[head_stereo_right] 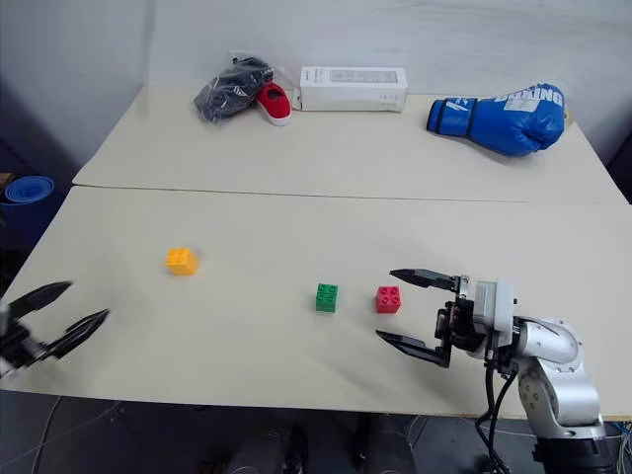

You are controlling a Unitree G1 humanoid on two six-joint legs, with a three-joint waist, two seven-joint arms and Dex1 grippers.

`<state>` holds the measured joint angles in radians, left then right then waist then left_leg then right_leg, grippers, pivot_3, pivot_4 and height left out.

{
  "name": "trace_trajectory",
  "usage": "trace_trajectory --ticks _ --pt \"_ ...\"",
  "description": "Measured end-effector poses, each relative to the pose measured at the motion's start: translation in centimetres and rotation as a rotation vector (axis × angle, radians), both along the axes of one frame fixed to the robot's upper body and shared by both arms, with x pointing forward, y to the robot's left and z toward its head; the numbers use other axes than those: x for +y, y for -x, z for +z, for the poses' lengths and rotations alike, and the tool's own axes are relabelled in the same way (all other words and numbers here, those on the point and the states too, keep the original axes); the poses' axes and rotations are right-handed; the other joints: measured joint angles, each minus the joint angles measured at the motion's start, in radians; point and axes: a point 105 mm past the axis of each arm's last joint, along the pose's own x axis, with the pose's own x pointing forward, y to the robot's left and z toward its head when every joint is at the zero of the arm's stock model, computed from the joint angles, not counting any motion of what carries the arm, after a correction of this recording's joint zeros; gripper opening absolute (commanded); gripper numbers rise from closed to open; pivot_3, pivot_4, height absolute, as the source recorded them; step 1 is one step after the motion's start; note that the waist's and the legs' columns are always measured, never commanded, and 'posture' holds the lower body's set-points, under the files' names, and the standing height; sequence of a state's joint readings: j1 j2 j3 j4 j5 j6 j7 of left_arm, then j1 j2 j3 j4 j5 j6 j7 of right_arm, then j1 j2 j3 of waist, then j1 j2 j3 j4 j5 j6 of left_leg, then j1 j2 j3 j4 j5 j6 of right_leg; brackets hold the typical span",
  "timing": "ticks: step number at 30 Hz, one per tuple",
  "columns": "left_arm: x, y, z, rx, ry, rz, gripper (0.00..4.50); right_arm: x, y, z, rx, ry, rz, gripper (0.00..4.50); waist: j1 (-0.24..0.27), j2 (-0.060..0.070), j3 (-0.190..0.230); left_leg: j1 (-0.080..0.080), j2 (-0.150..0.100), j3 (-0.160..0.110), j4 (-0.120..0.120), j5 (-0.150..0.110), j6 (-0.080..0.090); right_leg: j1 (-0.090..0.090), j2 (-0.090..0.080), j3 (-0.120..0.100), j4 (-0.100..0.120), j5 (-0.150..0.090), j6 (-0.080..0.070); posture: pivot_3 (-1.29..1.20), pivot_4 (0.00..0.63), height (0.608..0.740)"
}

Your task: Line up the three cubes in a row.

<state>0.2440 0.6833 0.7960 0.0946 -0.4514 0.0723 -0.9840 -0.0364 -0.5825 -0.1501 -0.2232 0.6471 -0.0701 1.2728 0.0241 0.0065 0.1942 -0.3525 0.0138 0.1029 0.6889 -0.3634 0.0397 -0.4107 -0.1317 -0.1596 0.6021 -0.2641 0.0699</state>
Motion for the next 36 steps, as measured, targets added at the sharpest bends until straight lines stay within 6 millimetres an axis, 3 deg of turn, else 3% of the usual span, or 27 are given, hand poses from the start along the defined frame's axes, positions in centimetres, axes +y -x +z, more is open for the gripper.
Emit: trace_trajectory --ticks 3,7,15,20,25,28,35,36 --pt "2.1 2.1 -1.4 0.01 0.072 0.156 4.37 0.1 -0.1 -0.5 0.003 -0.005 0.001 4.5 0.003 -0.001 -0.001 0.0 0.0 0.0 0.0 -0.001 0.0 0.0 0.0 0.0 0.0 0.0 0.0 0.0 0.15 0.74" --pt "1.6 1.7 -1.6 -0.009 0.139 0.203 4.37 0.1 0.0 -0.8 -0.01 -0.011 0.003 4.5 0.004 -0.003 -0.002 0.0 0.0 0.0 0.0 -0.002 -0.001 0.0 -0.001 0.0 0.001 0.0 0.0 0.0 0.15 0.74" --pt "-5.7 -5.6 0.0 -0.072 0.244 0.11 4.37 -0.3 0.2 -1.6 -0.003 0.001 -0.021 4.5 -0.002 -0.003 -0.002 0.001 0.0 0.001 0.0 -0.002 -0.001 0.0 0.001 0.001 0.006 0.0 0.0 0.0 0.15 0.74" --pt "-10.4 -9.3 -0.5 -0.028 0.284 0.108 4.37 -0.3 0.2 -1.8 0.005 0.004 -0.038 4.5 -0.002 -0.003 -0.002 0.001 0.0 0.002 0.0 -0.001 -0.002 0.0 0.002 0.001 0.007 0.0 0.0 0.0 0.15 0.74" --pt "-12.0 -11.4 -1.1 -0.005 0.249 0.154 4.37 -0.3 0.2 -1.8 0.004 0.006 -0.046 4.5 0.0 -0.003 -0.002 0.001 0.0 0.002 0.0 0.0 -0.002 0.0 0.002 0.001 0.007 0.0 0.0 0.0 0.15 0.74" --pt "-12.4 -12.1 -1.7 0.015 0.219 0.177 3.82 -0.4 0.4 -2.0 0.001 0.007 -0.05 4.5 0.0 -0.003 -0.002 0.001 0.0 0.002 0.0 0.0 -0.002 0.0 0.002 0.001 0.006 0.0 0.0 0.0 0.15 0.74" --pt "-12.6 -12.6 -1.8 0.016 0.203 0.158 1.57 -0.9 0.6 -2.4 -0.004 0.016 -0.073 4.5 0.0 -0.003 -0.002 0.001 0.0 0.002 0.0 0.0 -0.002 0.0 0.002 0.001 0.007 0.0 0.0 0.0 0.15 0.74" --pt "-13.0 -12.6 -1.5 0.008 0.207 0.113 1.51 -1.0 0.6 -2.4 -0.008 0.016 -0.077 4.5 0.0 -0.003 -0.002 0.001 0.0 0.002 0.0 0.001 -0.002 -0.001 0.002 0.001 0.007 0.0 0.0 0.0 0.15 0.74"
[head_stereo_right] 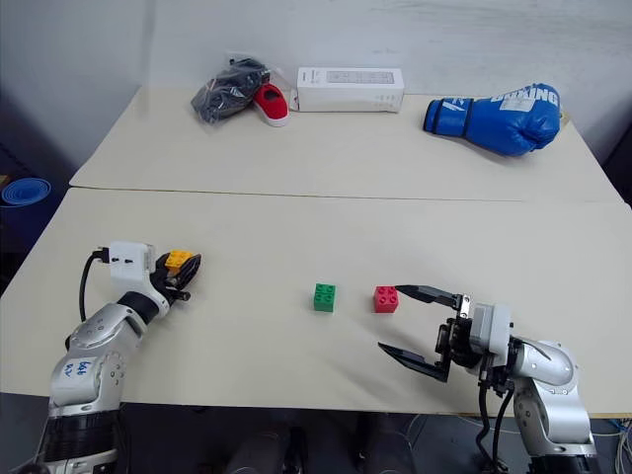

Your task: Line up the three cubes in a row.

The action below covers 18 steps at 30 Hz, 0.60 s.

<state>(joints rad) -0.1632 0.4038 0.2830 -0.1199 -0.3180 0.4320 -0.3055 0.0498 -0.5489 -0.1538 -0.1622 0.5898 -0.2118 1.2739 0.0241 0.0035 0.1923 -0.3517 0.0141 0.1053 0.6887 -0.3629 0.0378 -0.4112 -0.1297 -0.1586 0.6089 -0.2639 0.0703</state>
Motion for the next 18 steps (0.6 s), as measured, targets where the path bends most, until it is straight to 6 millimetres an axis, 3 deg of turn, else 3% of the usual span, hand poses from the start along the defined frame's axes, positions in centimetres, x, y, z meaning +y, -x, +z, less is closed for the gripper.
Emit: trace_trajectory --ticks 2,5,7,10,13,18 --pt "-0.9 -0.1 1.4 -0.05 0.008 -0.131 1.53 0.0 0.0 0.0 -0.003 0.005 -0.006 4.5 0.0 0.0 0.0 0.0 0.0 0.0 0.0 0.0 0.0 0.0 0.0 0.0 0.0 0.0 0.0 0.0 0.15 0.74" --pt "-2.3 1.5 4.6 -0.113 -0.079 -0.519 1.53 -0.2 0.3 0.0 0.006 0.024 -0.011 4.5 -0.001 0.001 0.0 -0.001 0.0 0.0 0.001 0.0 -0.001 -0.001 0.0 0.0 0.001 -0.001 -0.001 0.0 0.15 0.74" --pt "-2.6 2.7 5.7 -0.106 -0.175 -0.762 1.53 -0.7 0.7 0.1 0.015 0.049 -0.016 4.5 -0.001 0.002 0.0 -0.001 0.0 0.001 0.001 0.0 -0.001 -0.001 0.001 0.0 0.0 -0.001 -0.001 0.0 0.15 0.74" --pt "-3.1 3.4 5.4 -0.093 -0.271 -1.007 1.53 -1.4 0.7 0.7 0.012 0.07 -0.024 4.5 0.001 0.003 0.001 -0.001 -0.001 0.001 0.002 0.0 0.0 -0.001 0.0 0.0 -0.003 -0.001 -0.001 0.0 0.15 0.74" --pt "-4.1 3.4 3.6 -0.044 -0.323 -1.202 1.53 -1.7 0.9 1.1 0.007 0.094 -0.018 4.5 0.0 0.003 0.001 -0.001 0.0 0.001 0.002 0.0 0.0 -0.001 0.002 -0.001 0.001 -0.001 -0.001 0.0 0.15 0.74" --pt "-6.4 1.1 2.3 -0.05 -0.4 -1.289 1.53 -2.7 1.5 1.4 0.023 0.112 -0.056 4.5 0.004 0.002 0.001 -0.002 -0.002 0.001 0.004 0.001 0.001 -0.001 0.005 -0.001 0.001 0.0 0.0 0.0 0.15 0.74"
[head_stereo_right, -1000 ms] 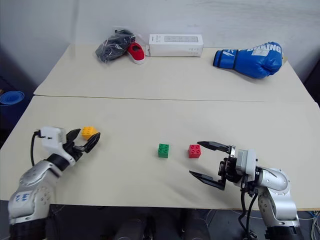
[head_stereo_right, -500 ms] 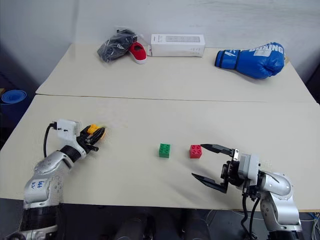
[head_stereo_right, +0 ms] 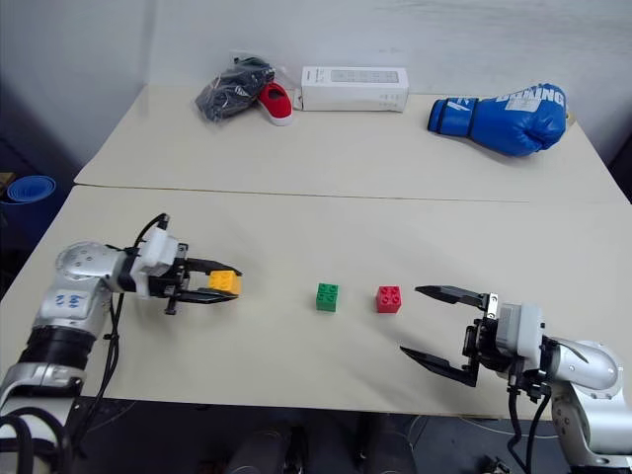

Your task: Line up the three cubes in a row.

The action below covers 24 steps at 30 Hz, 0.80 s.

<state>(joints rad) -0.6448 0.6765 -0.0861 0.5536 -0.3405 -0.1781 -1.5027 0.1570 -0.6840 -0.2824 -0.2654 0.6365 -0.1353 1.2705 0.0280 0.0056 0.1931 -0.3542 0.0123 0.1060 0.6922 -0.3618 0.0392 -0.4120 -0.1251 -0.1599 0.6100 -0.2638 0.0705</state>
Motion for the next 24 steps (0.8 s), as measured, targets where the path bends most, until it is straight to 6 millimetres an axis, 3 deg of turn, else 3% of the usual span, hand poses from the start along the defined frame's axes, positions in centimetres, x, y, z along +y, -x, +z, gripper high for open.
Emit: trace_trajectory --ticks 6,13,18,21,24 --pt "-1.9 -0.4 -3.1 0.05 -0.044 -0.06 1.53 0.1 1.0 0.5 0.004 0.009 -0.042 4.5 -0.012 -0.002 0.001 0.0 0.002 0.001 0.0 0.0 0.0 0.0 0.0 0.002 -0.001 0.001 0.001 0.0 0.15 0.74" --pt "-2.2 -0.7 -3.1 0.03 -0.066 -0.09 1.53 0.3 1.0 0.5 0.014 0.004 -0.057 4.5 -0.005 -0.002 0.001 0.0 0.001 0.0 0.001 0.0 0.001 0.0 -0.003 0.001 0.0 0.001 0.001 0.0 0.15 0.74" --pt "-1.8 -0.7 -3.3 0.054 -0.072 -0.072 3.08 0.0 0.8 0.4 0.02 0.012 -0.05 4.5 -0.005 -0.002 0.001 0.0 0.001 0.0 0.002 0.0 0.001 0.0 -0.003 0.001 0.0 0.001 0.001 0.0 0.15 0.74" --pt "-0.1 -0.8 -2.4 0.014 -0.075 -0.025 3.97 -0.4 0.4 0.6 0.017 0.032 -0.04 4.5 -0.009 -0.003 0.001 0.0 0.002 0.0 0.001 0.0 0.001 0.0 -0.002 0.001 0.0 0.001 0.001 0.0 0.15 0.74" --pt "2.9 0.0 -1.2 -0.032 -0.087 0.048 3.97 -1.1 0.4 0.9 0.029 0.067 -0.027 4.5 -0.016 -0.003 0.001 0.0 0.002 0.0 0.001 -0.001 0.001 0.0 -0.003 0.001 0.0 0.001 0.001 0.0 0.15 0.74"
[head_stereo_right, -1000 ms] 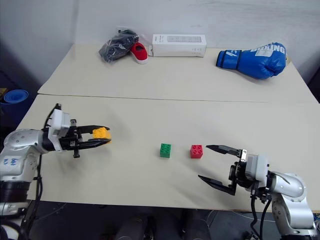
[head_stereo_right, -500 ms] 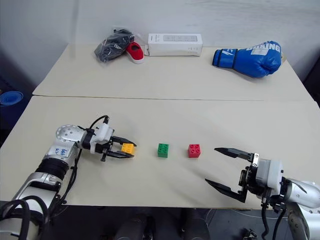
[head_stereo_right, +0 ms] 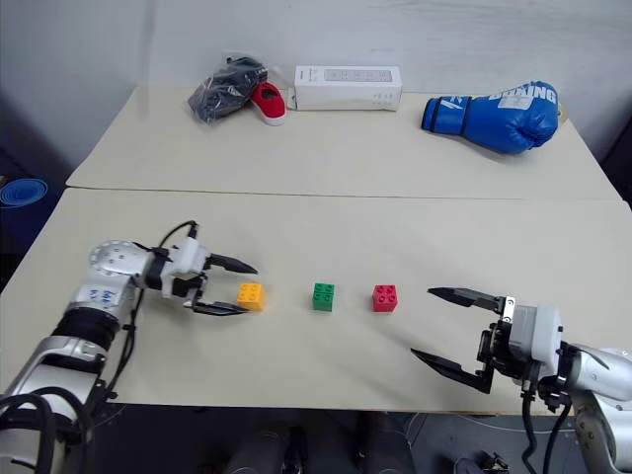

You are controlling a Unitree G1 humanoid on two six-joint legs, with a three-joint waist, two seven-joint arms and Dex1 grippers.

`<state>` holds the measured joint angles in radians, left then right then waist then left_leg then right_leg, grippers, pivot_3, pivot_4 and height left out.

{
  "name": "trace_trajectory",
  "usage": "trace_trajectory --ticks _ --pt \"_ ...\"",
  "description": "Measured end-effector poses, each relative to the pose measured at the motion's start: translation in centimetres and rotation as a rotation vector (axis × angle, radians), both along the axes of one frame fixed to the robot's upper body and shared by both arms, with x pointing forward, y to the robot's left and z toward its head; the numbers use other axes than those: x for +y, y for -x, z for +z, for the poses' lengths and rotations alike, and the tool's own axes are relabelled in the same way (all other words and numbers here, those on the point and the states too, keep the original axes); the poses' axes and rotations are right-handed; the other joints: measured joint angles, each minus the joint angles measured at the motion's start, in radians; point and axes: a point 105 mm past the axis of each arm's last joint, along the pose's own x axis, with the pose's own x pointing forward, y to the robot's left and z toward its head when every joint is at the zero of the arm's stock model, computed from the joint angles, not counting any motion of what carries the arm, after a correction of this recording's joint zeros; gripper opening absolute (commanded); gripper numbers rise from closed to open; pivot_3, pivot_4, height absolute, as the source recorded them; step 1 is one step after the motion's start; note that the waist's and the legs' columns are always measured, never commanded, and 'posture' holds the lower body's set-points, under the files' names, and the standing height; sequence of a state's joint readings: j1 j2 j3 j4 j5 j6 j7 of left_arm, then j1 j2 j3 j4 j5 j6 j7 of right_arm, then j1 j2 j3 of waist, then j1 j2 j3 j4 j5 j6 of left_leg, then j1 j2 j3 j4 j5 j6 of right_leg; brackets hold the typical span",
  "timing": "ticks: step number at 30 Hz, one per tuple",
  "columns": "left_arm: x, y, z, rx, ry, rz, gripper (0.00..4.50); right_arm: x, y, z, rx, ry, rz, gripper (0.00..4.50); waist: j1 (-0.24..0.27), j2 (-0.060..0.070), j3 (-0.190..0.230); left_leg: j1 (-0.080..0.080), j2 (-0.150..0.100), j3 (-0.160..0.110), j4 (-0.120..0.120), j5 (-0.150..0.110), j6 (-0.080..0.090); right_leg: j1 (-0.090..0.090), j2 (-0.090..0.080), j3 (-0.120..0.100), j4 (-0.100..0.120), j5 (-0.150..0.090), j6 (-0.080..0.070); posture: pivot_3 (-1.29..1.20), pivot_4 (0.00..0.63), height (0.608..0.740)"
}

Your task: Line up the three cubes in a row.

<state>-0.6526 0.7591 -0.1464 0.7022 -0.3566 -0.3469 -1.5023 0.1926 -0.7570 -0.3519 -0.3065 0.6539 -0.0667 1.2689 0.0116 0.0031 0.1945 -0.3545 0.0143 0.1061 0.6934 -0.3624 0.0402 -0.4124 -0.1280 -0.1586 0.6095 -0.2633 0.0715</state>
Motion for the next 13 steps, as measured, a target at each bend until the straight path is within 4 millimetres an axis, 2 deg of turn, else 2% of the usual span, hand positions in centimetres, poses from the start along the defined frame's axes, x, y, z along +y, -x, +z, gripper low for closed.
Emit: trace_trajectory --ticks 3,7,9,13 --pt "4.0 2.0 0.6 0.014 -0.026 0.11 3.97 -1.5 0.1 1.0 0.015 0.064 0.001 4.5 -0.011 0.0 0.0 0.0 0.0 -0.001 0.0 0.0 0.0 0.001 -0.001 -0.001 -0.001 0.0 0.0 0.0 0.15 0.74" --pt "7.9 5.0 1.3 0.055 -0.086 0.22 3.97 -4.3 0.1 2.1 0.063 0.175 -0.014 4.5 -0.01 0.001 0.0 0.0 0.0 -0.002 0.0 -0.001 0.001 0.001 -0.003 -0.001 -0.005 0.0 0.0 0.0 0.15 0.74" --pt "9.0 5.9 1.7 0.056 -0.097 0.271 3.97 -5.5 -0.2 2.6 0.063 0.208 -0.026 4.5 -0.005 0.001 0.001 0.0 0.0 -0.003 0.0 -0.002 0.001 0.001 -0.003 -0.001 -0.007 0.0 0.0 0.0 0.15 0.74" --pt "10.1 7.2 1.8 0.043 -0.098 0.349 3.97 -7.2 -0.7 2.8 0.076 0.237 -0.049 4.5 0.003 0.002 0.001 0.0 0.0 -0.003 -0.001 -0.003 0.0 0.001 -0.004 -0.001 -0.007 0.0 -0.001 0.0 0.15 0.74"
